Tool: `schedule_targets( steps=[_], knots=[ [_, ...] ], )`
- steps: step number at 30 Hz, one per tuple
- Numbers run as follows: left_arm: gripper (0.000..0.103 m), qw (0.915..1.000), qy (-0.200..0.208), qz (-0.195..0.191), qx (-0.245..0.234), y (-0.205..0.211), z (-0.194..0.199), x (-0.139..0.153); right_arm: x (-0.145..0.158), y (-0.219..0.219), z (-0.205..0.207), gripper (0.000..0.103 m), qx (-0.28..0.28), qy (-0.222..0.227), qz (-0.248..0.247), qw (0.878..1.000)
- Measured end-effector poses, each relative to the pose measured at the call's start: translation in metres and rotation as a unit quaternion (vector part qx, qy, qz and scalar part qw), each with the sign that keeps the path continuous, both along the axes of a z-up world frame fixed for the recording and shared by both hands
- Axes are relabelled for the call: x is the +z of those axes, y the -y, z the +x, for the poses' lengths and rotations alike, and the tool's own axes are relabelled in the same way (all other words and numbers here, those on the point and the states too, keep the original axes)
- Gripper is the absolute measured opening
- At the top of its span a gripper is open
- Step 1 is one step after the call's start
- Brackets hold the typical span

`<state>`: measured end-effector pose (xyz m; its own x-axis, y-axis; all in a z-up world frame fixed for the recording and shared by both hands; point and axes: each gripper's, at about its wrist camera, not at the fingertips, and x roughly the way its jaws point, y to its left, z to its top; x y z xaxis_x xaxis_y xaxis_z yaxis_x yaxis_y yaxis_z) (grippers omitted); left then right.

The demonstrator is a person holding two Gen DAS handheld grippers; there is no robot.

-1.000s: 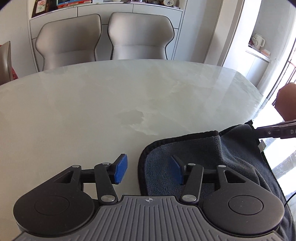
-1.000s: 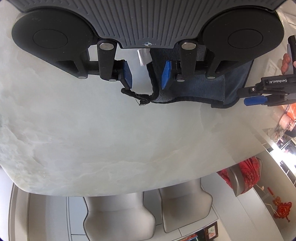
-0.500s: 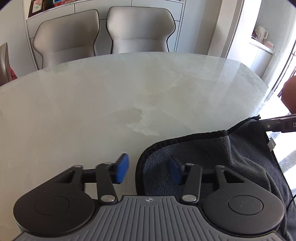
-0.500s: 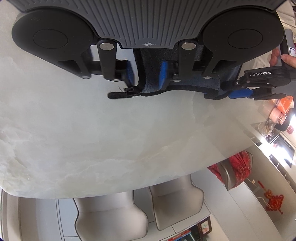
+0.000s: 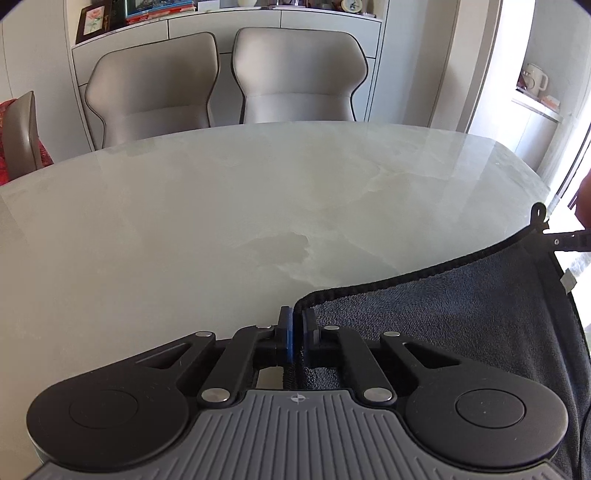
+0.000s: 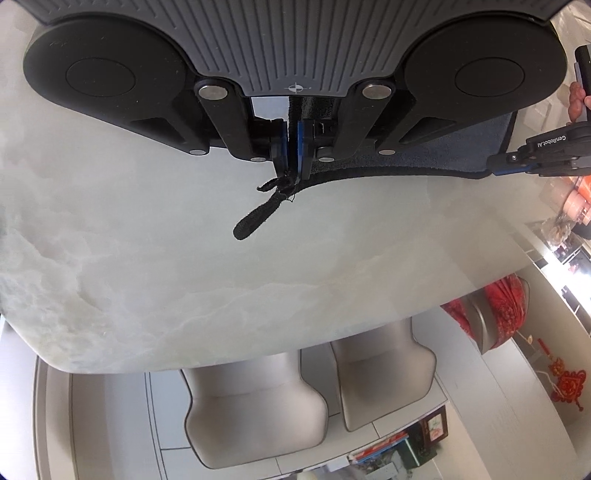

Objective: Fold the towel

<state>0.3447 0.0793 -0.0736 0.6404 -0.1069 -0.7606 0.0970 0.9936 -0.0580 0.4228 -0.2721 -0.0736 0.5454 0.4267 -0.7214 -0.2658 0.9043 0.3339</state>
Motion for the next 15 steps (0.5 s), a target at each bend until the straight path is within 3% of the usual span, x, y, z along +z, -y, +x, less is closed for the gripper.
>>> schedule_targets(
  steps=[4, 6, 8, 9, 11, 13, 15],
  knots=[
    [0.004, 1.0000, 0.000, 0.009, 0.000, 0.002, 0.002, -0.002, -0.010, -0.005, -0.001, 0.010, 0.010, -0.001, -0.026, 1.000],
    [0.011, 0.9999, -0.001, 0.015, -0.001, 0.001, 0.001, -0.001, -0.007, -0.004, -0.004, 0.016, 0.009, 0.004, -0.036, 0.999],
    [0.024, 0.9998, 0.000, 0.020, 0.003, -0.001, -0.003, 0.003, 0.004, 0.001, -0.015, 0.028, 0.002, 0.021, -0.053, 0.998],
    [0.031, 0.9997, 0.002, 0.020, 0.010, -0.003, -0.006, 0.008, 0.010, 0.004, -0.022, 0.029, -0.001, 0.032, -0.064, 0.997],
    [0.058, 0.9997, 0.011, 0.015, 0.015, -0.007, -0.015, 0.018, 0.024, 0.009, -0.045, 0.029, 0.004, 0.050, -0.087, 0.995],
    [0.067, 0.9993, 0.031, 0.006, 0.019, -0.012, -0.035, 0.031, 0.035, 0.011, -0.076, 0.029, 0.022, 0.056, -0.090, 0.994],
    [0.067, 0.9989, 0.042, -0.002, 0.022, -0.012, -0.065, 0.041, 0.042, 0.007, -0.112, 0.029, 0.050, 0.050, -0.082, 0.994]
  ],
)
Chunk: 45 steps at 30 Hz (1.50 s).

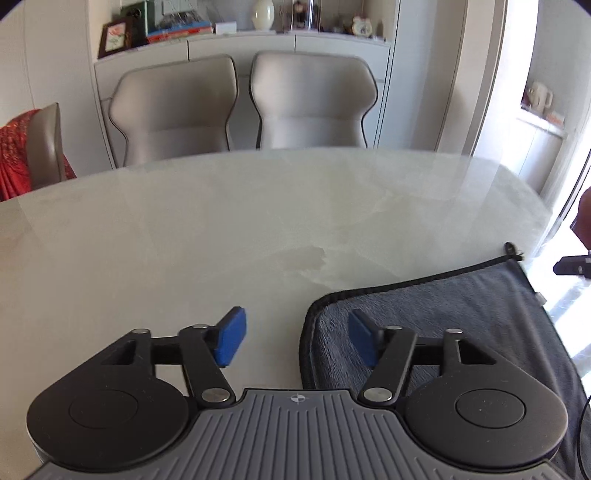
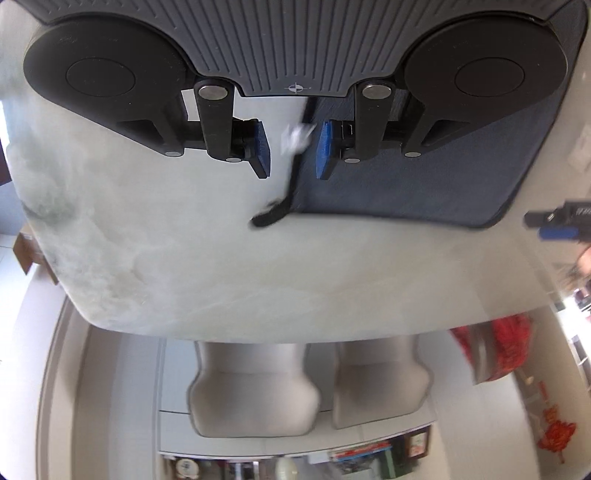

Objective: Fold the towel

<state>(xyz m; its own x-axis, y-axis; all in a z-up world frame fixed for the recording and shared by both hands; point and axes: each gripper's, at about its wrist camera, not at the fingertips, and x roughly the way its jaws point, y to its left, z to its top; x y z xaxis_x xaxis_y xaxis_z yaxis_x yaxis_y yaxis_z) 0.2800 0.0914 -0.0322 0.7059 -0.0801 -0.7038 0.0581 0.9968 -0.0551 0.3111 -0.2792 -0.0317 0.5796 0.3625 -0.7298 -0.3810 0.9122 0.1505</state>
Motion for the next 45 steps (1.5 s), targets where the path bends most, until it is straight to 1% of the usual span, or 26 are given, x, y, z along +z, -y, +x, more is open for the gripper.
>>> schedule_targets(
  steps=[1, 2, 4, 6, 9, 13, 16, 19, 24, 26, 32, 35, 37, 38, 40, 44, 45],
  knots=[
    [0.067, 1.0000, 0.001, -0.005, 0.002, 0.001, -0.014, 0.003, 0.003, -0.002, -0.018, 0.029, 0.012, -0.003, 0.001, 1.000],
    [0.067, 0.9999, 0.001, -0.016, 0.004, 0.004, -0.036, 0.005, 0.005, -0.005, -0.036, 0.029, 0.022, -0.007, 0.003, 1.000],
    [0.069, 0.9995, -0.001, -0.031, 0.008, 0.009, -0.064, 0.006, 0.007, -0.010, -0.073, 0.029, 0.036, -0.017, 0.010, 0.999],
    [0.069, 0.9986, -0.014, -0.051, 0.005, 0.021, -0.101, 0.003, 0.006, -0.015, -0.112, 0.029, 0.042, -0.036, 0.025, 0.998],
    [0.069, 0.9966, -0.033, -0.075, -0.004, 0.038, -0.146, -0.002, 0.001, -0.020, -0.144, 0.029, 0.048, -0.053, 0.039, 0.997],
    [0.069, 0.9945, -0.042, -0.094, -0.017, 0.052, -0.178, -0.007, -0.008, -0.016, -0.168, 0.029, 0.024, -0.062, 0.030, 0.997],
    [0.069, 0.9934, -0.051, -0.099, -0.027, 0.058, -0.189, -0.013, -0.015, -0.007, -0.175, 0.029, 0.006, -0.072, 0.036, 0.997],
    [0.069, 0.9935, -0.054, -0.092, -0.038, 0.062, -0.196, -0.017, -0.021, -0.006, -0.180, 0.029, 0.003, -0.076, 0.012, 0.997],
    [0.069, 0.9913, -0.082, -0.100, -0.023, 0.059, -0.198, -0.028, -0.023, 0.003, -0.188, 0.029, -0.013, -0.083, 0.011, 0.996],
    [0.069, 0.9915, -0.087, -0.096, -0.012, 0.056, -0.200, -0.033, -0.024, 0.008, -0.191, 0.028, -0.022, -0.083, 0.013, 0.996],
    [0.069, 0.9932, -0.081, -0.082, -0.015, 0.057, -0.209, -0.036, -0.026, 0.012, -0.204, 0.028, -0.033, -0.078, 0.009, 0.996],
    [0.069, 0.9944, -0.078, -0.067, -0.019, 0.059, -0.213, -0.033, -0.022, 0.008, -0.206, 0.029, -0.033, -0.072, -0.003, 0.997],
    [0.069, 0.9951, -0.073, -0.066, -0.011, 0.058, -0.216, -0.028, -0.016, 0.007, -0.210, 0.030, -0.030, -0.060, -0.006, 0.998],
    [0.069, 0.9952, -0.072, -0.066, -0.008, 0.056, -0.218, -0.026, -0.012, 0.007, -0.215, 0.032, -0.025, -0.047, -0.010, 0.999],
    [0.069, 0.9946, -0.079, -0.067, 0.004, 0.051, -0.223, -0.023, -0.008, 0.006, -0.223, 0.033, -0.020, -0.028, -0.027, 0.999],
    [0.069, 0.9897, -0.110, -0.086, 0.032, 0.042, -0.230, -0.028, -0.010, 0.012, -0.231, 0.033, -0.043, -0.031, -0.050, 0.997],
    [0.069, 0.9887, -0.111, -0.093, 0.038, 0.040, -0.233, -0.030, -0.011, 0.013, -0.231, 0.033, -0.047, -0.033, -0.050, 0.997]
  ],
)
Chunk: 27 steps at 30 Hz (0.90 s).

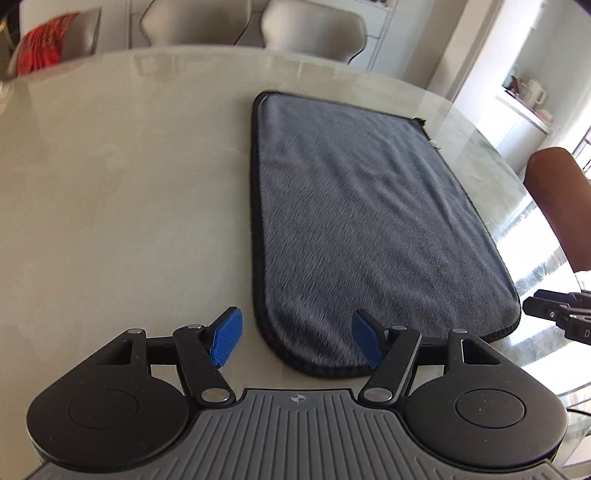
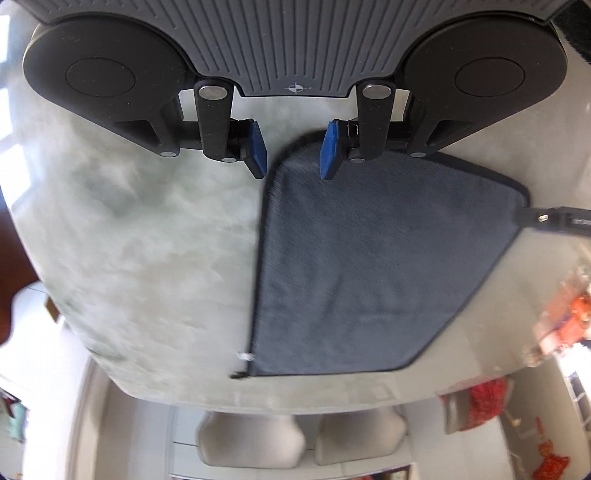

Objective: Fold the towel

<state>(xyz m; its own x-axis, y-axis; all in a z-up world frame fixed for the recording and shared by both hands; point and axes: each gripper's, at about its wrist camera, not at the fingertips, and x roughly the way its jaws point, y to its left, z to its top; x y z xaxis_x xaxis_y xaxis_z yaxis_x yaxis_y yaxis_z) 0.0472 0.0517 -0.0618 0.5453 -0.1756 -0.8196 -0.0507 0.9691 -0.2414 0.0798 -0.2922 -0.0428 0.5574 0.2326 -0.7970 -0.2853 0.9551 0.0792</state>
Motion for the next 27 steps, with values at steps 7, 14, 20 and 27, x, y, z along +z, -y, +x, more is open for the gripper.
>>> schedule_targets(
  steps=[7, 14, 20, 27],
  knots=[
    [0.071, 1.0000, -0.008, 0.002, 0.004, 0.000, -0.003, -0.002, -0.006, -0.002, 0.002, 0.033, 0.002, -0.006, 0.002, 1.000],
    [0.083, 0.9998, -0.019, 0.002, 0.006, 0.007, 0.001, -0.003, -0.011, -0.008, 0.000, 0.034, 0.001, -0.010, -0.002, 1.000],
    [0.085, 0.9997, -0.024, 0.008, 0.006, 0.012, 0.004, -0.004, -0.015, -0.010, -0.002, 0.041, -0.007, -0.005, -0.001, 1.000],
    [0.098, 0.9996, -0.028, -0.001, -0.006, 0.012, 0.004, -0.005, -0.020, -0.013, -0.001, 0.081, -0.008, -0.004, 0.034, 0.999]
  ],
)
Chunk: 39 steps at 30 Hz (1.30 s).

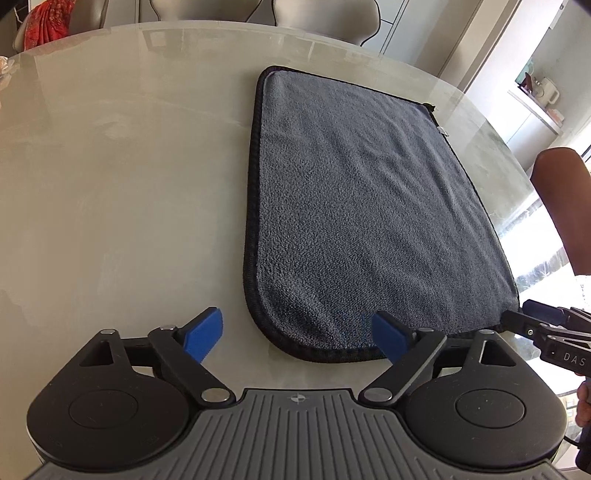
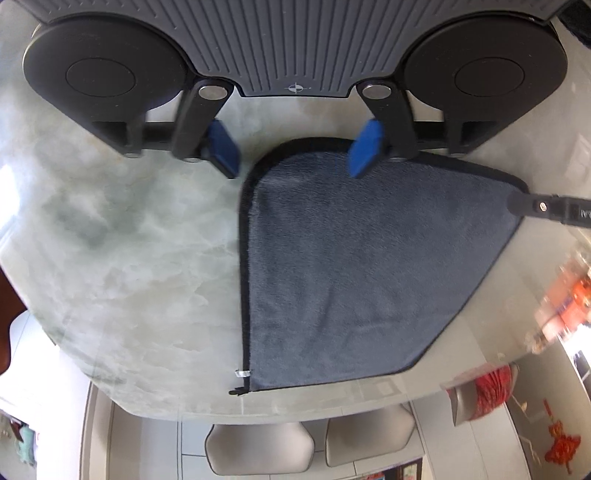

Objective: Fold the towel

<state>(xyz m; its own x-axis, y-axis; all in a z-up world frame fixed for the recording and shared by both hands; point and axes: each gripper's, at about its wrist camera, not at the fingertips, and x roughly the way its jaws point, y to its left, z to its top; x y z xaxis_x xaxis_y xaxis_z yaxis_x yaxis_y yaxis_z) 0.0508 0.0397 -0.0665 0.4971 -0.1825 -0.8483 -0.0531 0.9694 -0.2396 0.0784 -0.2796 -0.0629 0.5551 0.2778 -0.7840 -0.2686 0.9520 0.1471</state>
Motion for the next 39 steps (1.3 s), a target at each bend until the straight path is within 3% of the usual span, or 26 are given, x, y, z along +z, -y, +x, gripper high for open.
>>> schedule_targets(
  steps=[2, 7, 12, 21, 28, 30, 34, 36, 39],
  knots=[
    [0.102, 1.0000, -0.003, 0.001, -0.009, 0.003, 0.001, -0.001, -0.003, -0.005, 0.001, 0.097, -0.005, 0.001, -0.015, 1.000],
    [0.102, 0.9999, 0.001, 0.009, -0.012, 0.007, 0.000, -0.003, -0.007, -0.003, 0.002, 0.103, -0.009, 0.007, -0.003, 1.000],
    [0.102, 0.9998, 0.015, -0.007, 0.010, 0.003, -0.005, -0.004, -0.011, 0.002, 0.001, 0.103, -0.010, 0.026, 0.007, 1.000],
    [0.103, 0.9998, 0.013, 0.016, 0.003, 0.009, -0.002, -0.004, -0.010, -0.001, 0.006, 0.103, -0.014, 0.022, -0.004, 1.000],
    [0.103, 0.9997, 0.020, 0.007, 0.012, 0.005, -0.002, -0.004, -0.011, 0.006, -0.001, 0.102, -0.022, 0.036, 0.031, 0.999],
    [0.102, 0.9994, 0.024, -0.006, 0.025, 0.002, -0.002, -0.004, -0.011, 0.004, 0.000, 0.098, -0.015, 0.038, 0.018, 0.999],
    [0.086, 0.9992, 0.029, -0.011, 0.026, 0.001, -0.001, -0.003, -0.008, -0.001, -0.003, 0.069, 0.008, 0.047, 0.006, 0.999],
    [0.080, 0.9994, 0.029, -0.008, 0.020, 0.003, 0.000, -0.002, -0.007, -0.002, -0.002, 0.065, 0.013, 0.047, 0.005, 0.999],
    [0.072, 0.9996, 0.026, 0.007, 0.011, 0.005, -0.001, -0.001, -0.005, 0.003, 0.001, 0.043, -0.005, 0.045, 0.014, 0.999]
  ],
)
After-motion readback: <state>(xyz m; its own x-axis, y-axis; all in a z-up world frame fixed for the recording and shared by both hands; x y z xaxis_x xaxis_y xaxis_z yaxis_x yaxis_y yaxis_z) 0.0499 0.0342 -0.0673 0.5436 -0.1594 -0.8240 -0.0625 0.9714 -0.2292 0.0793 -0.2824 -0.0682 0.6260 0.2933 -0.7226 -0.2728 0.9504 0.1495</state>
